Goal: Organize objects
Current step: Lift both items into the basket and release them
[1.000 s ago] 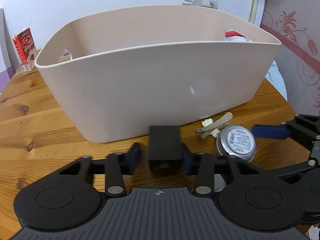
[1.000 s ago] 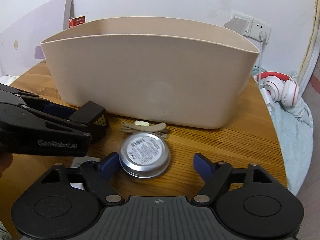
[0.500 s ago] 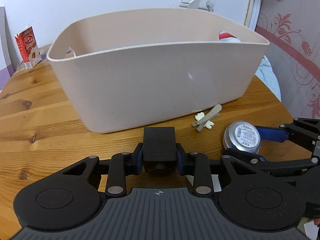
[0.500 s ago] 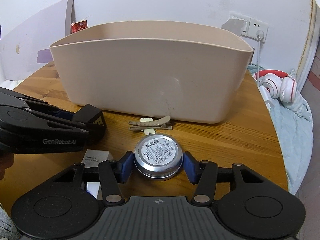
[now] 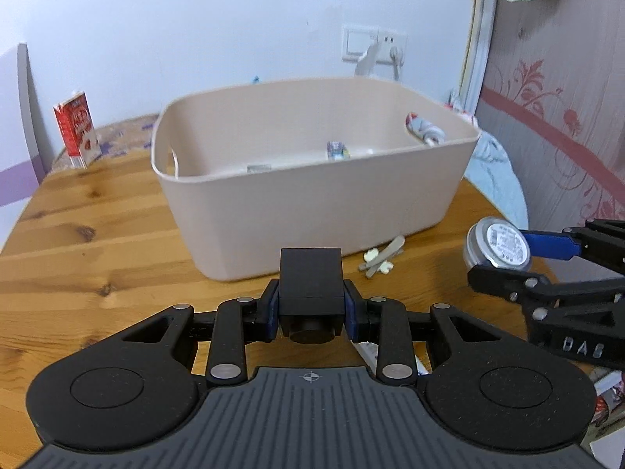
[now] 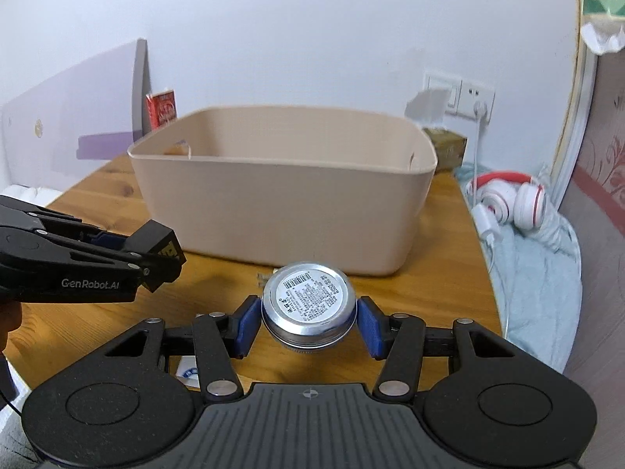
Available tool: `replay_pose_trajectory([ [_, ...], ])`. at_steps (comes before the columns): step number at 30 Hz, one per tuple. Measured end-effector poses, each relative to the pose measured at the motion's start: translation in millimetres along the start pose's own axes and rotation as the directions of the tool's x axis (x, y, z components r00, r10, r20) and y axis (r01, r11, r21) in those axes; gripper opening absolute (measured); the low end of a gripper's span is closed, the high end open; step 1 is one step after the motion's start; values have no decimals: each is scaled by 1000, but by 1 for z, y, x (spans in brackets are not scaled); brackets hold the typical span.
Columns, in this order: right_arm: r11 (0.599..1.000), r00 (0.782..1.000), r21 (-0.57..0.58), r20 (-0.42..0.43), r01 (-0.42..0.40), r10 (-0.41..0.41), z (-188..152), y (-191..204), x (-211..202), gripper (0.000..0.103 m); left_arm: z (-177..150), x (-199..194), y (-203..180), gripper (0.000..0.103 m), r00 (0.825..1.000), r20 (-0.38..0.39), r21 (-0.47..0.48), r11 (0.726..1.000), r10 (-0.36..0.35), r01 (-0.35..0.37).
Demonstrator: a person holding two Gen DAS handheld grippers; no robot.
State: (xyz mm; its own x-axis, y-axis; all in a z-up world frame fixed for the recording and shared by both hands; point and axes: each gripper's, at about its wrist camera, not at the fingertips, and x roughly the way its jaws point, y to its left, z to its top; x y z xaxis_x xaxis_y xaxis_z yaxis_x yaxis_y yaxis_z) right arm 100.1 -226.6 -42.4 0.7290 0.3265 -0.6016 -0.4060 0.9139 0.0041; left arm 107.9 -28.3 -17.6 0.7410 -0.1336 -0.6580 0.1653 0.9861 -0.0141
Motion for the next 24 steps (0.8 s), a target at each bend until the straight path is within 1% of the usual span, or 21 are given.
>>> replay_pose_trajectory([
  [3,1000,999,16,32,2,-3,10,-6,-10,51,6,-13,0,32,999,37,2,1000,-4,4],
  [7,1000,996,12,88,28,-29,25,-11,-21,51,19,-29,0,32,996,93,14,1000,-3,1],
  [9,999,992,6,121,47,-47,34,-13,-25,51,28,-33,1,32,993,118,19,1000,1,-4],
  [12,998,986,20,156,54,-56,46,-18,-29,51,41,-35,3,32,990,142,22,1000,8,-12],
  [18,998,976,30,206,62,-67,72,-22,-25,51,69,-25,8,32,988,152,21,1000,5,-9],
  [21,997,973,31,220,66,-71,84,-21,-18,51,81,-13,9,32,988,153,29,999,20,-25],
  [24,997,971,25,225,74,-78,95,-18,-9,51,92,5,12,32,989,141,7,999,38,-39],
])
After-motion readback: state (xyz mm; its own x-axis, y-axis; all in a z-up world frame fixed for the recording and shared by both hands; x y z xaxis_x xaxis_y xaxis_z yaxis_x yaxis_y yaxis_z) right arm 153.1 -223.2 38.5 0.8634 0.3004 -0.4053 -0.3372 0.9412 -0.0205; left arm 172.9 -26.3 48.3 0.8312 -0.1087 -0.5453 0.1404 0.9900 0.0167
